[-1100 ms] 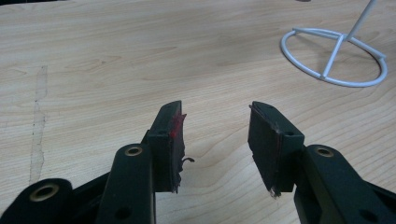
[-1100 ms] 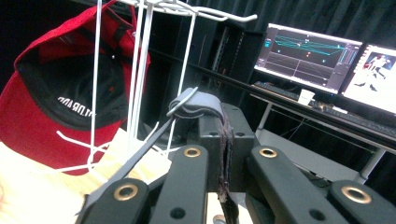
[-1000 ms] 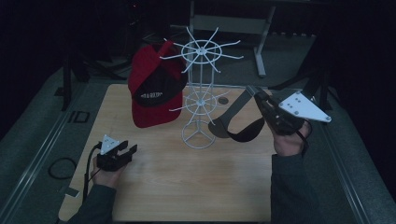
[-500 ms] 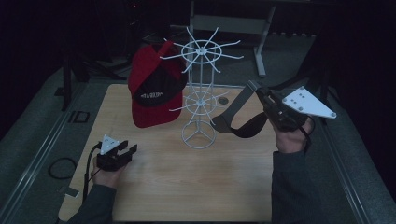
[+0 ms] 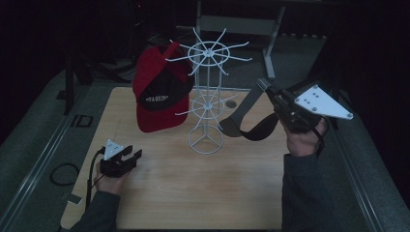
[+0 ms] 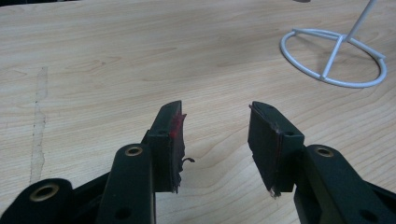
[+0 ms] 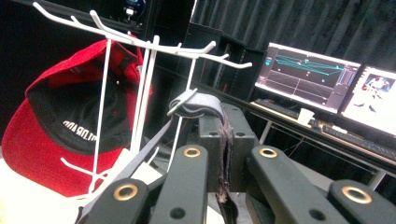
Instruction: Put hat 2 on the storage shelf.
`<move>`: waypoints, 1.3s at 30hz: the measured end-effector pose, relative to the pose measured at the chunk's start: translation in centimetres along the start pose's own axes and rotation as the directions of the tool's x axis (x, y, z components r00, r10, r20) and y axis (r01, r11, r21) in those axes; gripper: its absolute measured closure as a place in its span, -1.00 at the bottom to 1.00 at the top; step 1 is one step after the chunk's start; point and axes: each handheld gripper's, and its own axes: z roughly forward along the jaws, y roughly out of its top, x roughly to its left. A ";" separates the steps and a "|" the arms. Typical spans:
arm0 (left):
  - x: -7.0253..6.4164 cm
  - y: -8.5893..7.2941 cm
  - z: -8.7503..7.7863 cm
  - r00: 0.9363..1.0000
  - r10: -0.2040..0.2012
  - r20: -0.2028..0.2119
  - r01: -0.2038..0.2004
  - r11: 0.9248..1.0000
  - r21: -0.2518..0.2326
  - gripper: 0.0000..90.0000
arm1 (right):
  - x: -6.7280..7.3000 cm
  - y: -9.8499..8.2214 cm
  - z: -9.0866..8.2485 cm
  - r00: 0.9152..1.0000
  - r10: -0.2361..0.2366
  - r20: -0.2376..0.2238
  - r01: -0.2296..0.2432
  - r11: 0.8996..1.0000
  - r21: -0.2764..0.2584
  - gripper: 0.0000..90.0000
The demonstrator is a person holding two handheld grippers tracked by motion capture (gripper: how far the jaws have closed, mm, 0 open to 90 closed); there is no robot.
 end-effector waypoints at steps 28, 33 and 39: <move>0.1 0.0 0.0 1.000 -0.003 0.003 0.003 1.000 0.000 0.24 | -1.3 3.6 1.8 1.000 -0.009 -0.019 0.009 1.000 -0.028 0.96; 0.1 0.0 0.0 1.000 -0.004 0.004 0.004 1.000 -0.002 0.24 | -1.4 4.4 2.4 1.000 -0.013 -0.020 0.013 0.999 -0.030 0.96; 0.1 0.0 0.0 1.000 -0.004 0.005 0.004 1.000 -0.001 0.24 | -1.6 5.0 3.2 1.000 -0.014 -0.023 0.013 1.000 -0.029 0.96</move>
